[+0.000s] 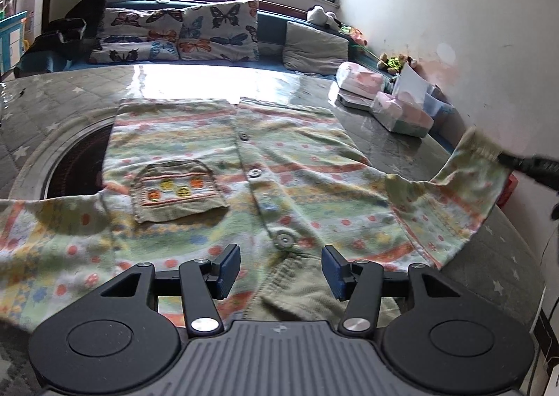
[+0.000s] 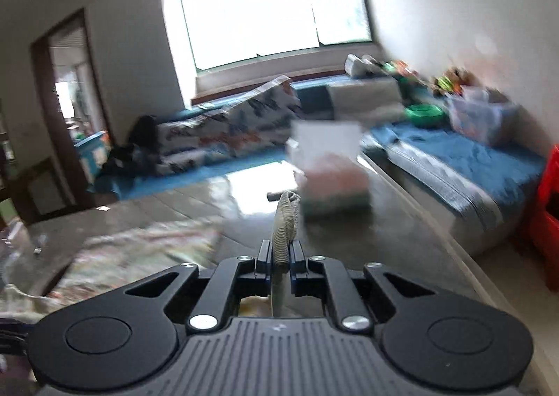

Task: Fold clothes

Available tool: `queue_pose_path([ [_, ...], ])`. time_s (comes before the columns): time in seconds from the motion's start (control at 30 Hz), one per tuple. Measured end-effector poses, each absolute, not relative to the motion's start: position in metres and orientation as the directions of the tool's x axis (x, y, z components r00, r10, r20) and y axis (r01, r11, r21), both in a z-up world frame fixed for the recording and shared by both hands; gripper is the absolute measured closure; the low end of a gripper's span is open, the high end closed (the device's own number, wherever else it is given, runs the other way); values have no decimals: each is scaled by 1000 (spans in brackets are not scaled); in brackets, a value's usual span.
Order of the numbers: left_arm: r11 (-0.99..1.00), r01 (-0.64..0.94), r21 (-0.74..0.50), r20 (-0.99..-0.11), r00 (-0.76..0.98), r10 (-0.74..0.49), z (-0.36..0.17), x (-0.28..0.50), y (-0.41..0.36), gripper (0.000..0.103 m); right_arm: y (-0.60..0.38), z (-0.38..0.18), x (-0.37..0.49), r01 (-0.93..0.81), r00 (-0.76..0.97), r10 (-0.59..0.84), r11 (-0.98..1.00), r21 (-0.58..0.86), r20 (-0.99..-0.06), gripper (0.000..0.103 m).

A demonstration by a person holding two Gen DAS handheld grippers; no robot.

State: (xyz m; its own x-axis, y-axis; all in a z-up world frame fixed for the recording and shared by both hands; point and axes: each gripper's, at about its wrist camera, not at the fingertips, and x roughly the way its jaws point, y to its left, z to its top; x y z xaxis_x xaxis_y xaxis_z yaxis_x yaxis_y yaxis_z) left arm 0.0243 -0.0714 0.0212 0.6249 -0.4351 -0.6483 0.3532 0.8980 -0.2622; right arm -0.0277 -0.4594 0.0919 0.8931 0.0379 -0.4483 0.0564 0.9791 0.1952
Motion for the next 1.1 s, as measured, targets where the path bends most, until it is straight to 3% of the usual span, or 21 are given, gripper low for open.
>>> queue_pose_path([
  [0.37,902,304,-308,-617,658,-432,20,15,-32,47,-346,147,-14,-194,898,228,973,127,-376,94],
  [0.8,906,255,-339,-597,686,-417,19,5,-1,46,-226,125,19,-426,781,416,900,91,-465,94],
  [0.93,911,236,-337,-596,696,-401,20,4,5,46,-212,113,20,-454,741,449,883,120,-500,86],
  [1.1,918,228,-326,-597,703,-387,24,6,6,46,-219,114,15,-468,735,449,878,100,-509,85],
])
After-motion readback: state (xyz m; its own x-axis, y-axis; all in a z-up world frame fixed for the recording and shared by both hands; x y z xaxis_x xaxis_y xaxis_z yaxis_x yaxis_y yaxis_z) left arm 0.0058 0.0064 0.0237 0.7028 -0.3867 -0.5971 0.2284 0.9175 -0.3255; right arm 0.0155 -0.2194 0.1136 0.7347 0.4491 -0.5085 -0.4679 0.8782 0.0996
